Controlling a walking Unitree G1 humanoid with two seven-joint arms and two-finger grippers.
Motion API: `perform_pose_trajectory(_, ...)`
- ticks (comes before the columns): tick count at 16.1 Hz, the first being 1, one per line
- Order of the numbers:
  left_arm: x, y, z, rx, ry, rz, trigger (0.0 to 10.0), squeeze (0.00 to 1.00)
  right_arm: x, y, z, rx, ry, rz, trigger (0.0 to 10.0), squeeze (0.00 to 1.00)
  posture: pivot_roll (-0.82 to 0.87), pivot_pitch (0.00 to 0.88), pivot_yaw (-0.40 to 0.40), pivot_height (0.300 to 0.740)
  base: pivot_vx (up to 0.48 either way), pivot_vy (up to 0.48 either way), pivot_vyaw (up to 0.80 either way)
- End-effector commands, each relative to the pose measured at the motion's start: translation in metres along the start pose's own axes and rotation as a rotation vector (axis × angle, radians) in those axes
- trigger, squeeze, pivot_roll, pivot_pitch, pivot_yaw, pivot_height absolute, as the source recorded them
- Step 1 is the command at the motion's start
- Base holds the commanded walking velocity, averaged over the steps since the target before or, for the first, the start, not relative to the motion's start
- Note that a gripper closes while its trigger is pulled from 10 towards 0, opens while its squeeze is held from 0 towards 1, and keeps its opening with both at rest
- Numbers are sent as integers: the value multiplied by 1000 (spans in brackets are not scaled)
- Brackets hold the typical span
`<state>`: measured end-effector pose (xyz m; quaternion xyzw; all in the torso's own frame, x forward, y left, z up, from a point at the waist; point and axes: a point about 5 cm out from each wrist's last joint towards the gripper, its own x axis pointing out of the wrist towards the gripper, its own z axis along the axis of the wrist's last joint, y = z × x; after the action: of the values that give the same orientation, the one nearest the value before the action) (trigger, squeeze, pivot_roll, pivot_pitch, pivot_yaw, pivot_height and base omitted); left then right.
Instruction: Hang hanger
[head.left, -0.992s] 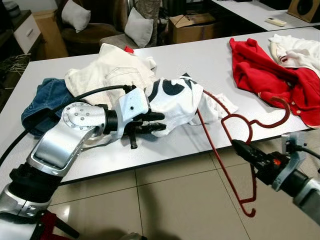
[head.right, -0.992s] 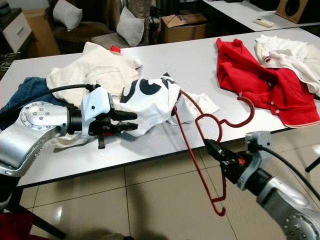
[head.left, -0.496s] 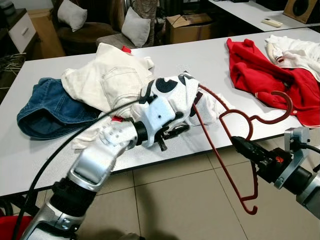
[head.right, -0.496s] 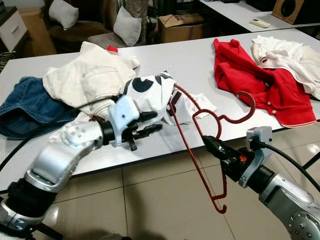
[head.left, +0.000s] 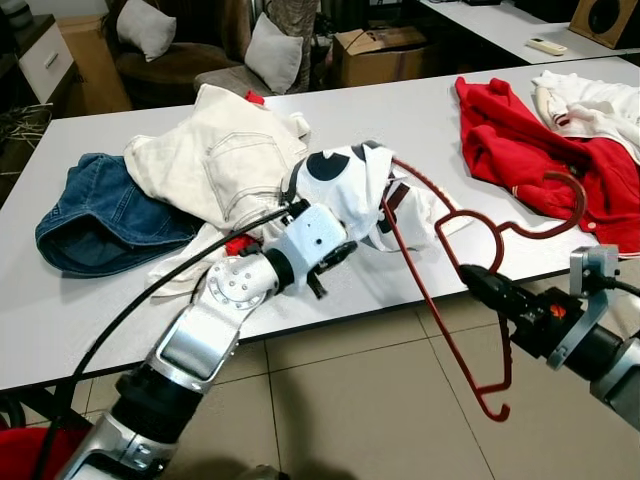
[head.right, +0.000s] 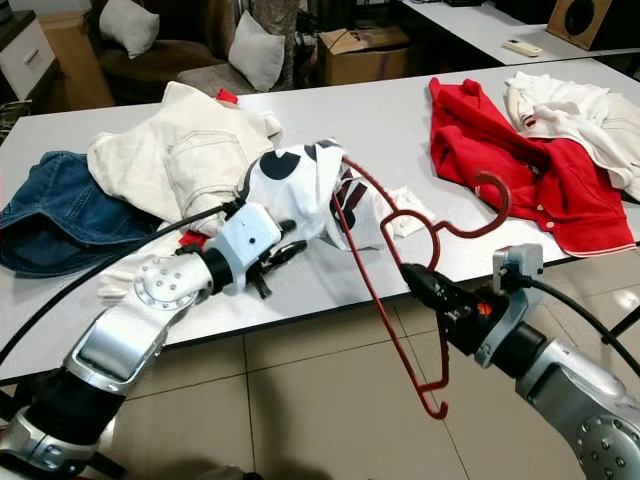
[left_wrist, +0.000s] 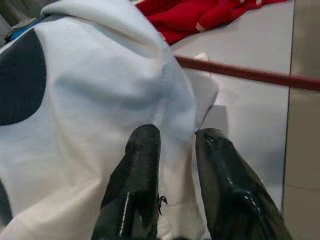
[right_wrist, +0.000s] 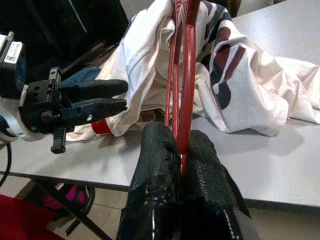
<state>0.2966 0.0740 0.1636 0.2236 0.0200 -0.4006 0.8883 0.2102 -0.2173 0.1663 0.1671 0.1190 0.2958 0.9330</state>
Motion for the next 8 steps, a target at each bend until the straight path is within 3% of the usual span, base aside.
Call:
perform_pose_trajectory(1,1,-5,-1,-12,1,-10,3294,0,1,5,6,-9,-22,19,10000,0,-199,0,35,740,0,0,0)
perform_pose_trajectory(3,2,-5,-6,-7,22,12,3216,0,2,6,6,-6,-27,23,10000,0,-200,0,37,740,0,0,0)
perform_pose_trajectory(4,3,-4,-9,-19,31,31,1686,0,3,6,6,-4,-30,26,10000,0,-201,0,38,740,0,0,0)
perform_pose_trajectory(5,3,-3,-11,-33,39,47,1373,0,3,7,6,-1,-33,29,10000,0,-201,0,38,740,0,0,0)
perform_pose_trajectory(6,4,-1,-14,-36,51,79,0,0,4,8,5,1,-34,32,10000,0,-202,0,37,740,0,0,0)
perform_pose_trajectory(8,5,3,-19,-6,72,142,0,0,4,8,6,3,-36,36,10000,0,-203,0,36,740,0,0,0)
